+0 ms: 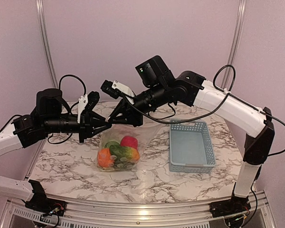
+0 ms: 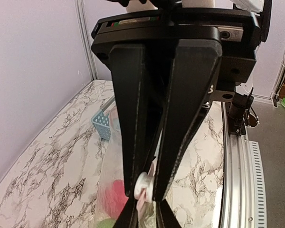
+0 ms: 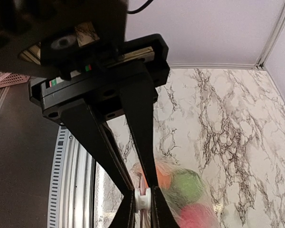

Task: Place the food in the zip-top bag and seal the zipper
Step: Hold the zipper from the zipper food storage bag, then hold the zipper food storage bag at the center of the board, then zip the zipper on the zipper food storage bag.

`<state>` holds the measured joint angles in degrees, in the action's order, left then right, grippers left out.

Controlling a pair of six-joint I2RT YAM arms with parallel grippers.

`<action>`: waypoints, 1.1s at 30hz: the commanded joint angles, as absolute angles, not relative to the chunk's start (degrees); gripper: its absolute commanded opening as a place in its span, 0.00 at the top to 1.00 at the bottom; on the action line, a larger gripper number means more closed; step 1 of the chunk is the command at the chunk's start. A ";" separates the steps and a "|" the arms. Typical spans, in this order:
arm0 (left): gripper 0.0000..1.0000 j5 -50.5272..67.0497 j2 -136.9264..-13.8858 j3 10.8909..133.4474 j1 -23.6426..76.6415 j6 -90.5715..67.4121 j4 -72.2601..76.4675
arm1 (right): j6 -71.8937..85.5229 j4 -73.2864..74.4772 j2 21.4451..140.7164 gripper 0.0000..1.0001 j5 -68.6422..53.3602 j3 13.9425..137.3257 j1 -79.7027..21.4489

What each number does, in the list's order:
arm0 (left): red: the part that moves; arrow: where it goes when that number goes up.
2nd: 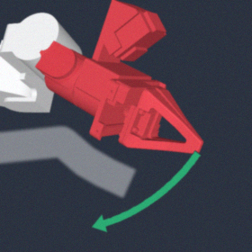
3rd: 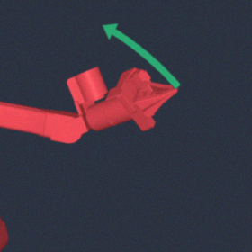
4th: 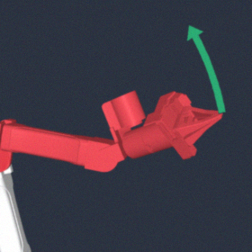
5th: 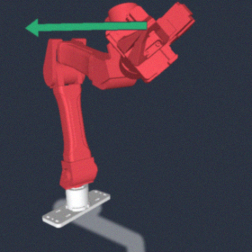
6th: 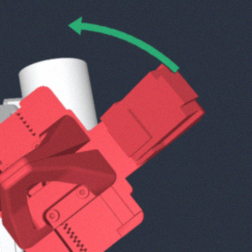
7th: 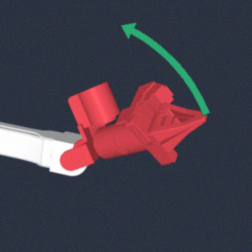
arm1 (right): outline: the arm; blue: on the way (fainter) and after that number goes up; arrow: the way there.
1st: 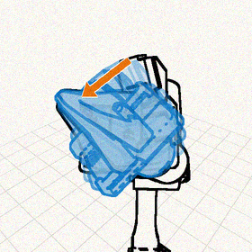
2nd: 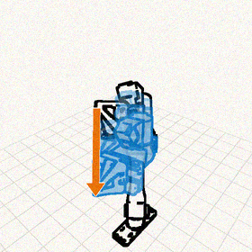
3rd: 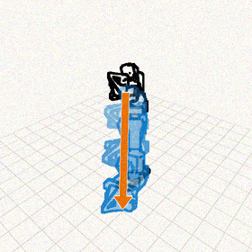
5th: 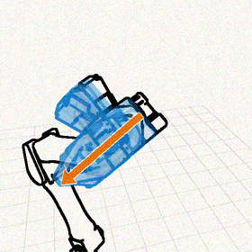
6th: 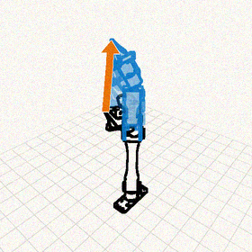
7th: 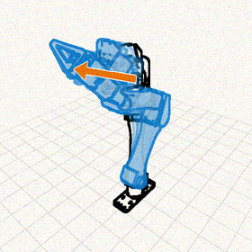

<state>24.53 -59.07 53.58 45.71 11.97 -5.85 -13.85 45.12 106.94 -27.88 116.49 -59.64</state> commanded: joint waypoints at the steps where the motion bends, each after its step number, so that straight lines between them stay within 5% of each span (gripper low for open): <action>1: 0.86 23.71 -57.91 53.51 45.70 12.09 -2.31 | -14.59 46.95 106.81 0.90 -26.30 118.76 -60.25; 9: 1.00 23.66 -58.46 53.15 45.70 11.66 -1.09 | -14.68 47.33 106.60 0.89 -25.59 118.26 -60.23; 20: 1.00 15.54 -53.65 51.09 45.09 12.34 -1.62 | -15.58 50.50 105.82 0.90 -17.08 117.39 -59.05; 33: 1.00 19.27 -53.46 49.55 38.97 10.86 -3.03 | -14.81 52.21 98.77 0.92 -10.13 108.24 -52.41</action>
